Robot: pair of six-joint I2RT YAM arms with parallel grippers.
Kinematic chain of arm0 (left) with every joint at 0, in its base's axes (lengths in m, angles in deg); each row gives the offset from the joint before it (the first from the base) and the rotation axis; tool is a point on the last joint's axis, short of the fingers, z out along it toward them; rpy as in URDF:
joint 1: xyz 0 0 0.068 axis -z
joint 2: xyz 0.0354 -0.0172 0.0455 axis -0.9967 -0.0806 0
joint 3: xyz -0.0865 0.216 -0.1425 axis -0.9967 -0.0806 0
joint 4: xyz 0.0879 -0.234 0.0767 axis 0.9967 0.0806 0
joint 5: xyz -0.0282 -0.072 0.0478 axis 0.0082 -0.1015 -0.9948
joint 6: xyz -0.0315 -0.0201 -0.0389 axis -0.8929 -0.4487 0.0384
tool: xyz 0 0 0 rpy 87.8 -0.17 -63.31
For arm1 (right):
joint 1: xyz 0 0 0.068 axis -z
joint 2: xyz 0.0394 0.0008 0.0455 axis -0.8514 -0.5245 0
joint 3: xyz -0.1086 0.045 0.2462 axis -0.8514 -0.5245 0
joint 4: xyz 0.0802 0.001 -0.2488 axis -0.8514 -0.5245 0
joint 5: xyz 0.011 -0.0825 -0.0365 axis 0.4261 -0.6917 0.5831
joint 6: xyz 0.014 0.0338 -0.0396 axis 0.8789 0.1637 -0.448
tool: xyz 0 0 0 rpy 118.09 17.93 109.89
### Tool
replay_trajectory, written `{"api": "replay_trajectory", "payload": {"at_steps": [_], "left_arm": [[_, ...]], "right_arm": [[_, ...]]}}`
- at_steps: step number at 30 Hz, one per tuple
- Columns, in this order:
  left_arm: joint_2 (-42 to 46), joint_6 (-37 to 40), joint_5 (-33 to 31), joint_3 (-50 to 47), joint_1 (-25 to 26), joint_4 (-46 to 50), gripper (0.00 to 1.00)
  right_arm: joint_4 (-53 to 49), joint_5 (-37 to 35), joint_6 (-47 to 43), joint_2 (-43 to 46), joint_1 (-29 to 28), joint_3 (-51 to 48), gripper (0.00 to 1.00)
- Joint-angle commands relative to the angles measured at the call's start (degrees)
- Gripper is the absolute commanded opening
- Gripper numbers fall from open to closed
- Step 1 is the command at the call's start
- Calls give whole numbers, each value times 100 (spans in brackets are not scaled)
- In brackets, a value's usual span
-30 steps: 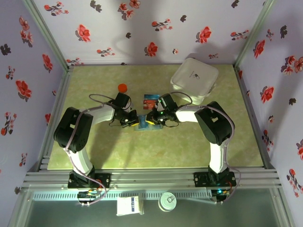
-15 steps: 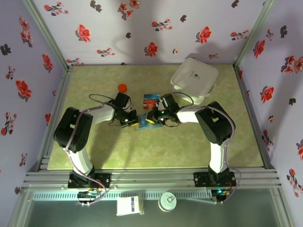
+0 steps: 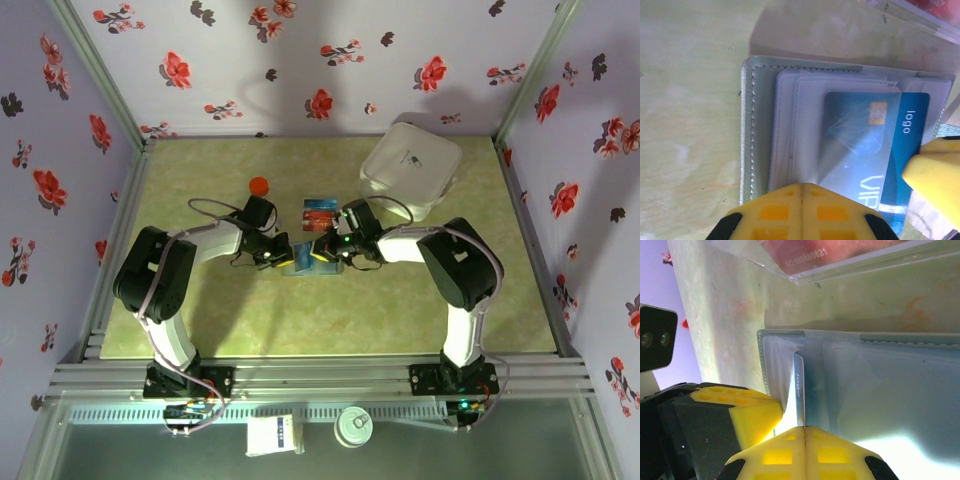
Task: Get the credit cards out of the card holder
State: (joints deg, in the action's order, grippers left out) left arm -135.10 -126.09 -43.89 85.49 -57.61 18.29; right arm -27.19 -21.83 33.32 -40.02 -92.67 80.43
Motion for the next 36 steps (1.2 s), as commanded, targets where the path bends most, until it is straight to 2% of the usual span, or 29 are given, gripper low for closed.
{"api": "replay_trajectory", "payload": {"at_steps": [1, 17, 36], "left_arm": [[-21, 170, -154, 72, 18, 289, 0], [153, 168, -59, 29, 27, 139, 0], [215, 93, 7, -49, 88, -29, 0]], "right_arm": [[-382, -258, -246, 309, 69, -146, 2], [-2073, -1116, -929, 1059, 82, 199, 1], [-3137, -1678, -1417, 739, -357, 1224, 1]]}}
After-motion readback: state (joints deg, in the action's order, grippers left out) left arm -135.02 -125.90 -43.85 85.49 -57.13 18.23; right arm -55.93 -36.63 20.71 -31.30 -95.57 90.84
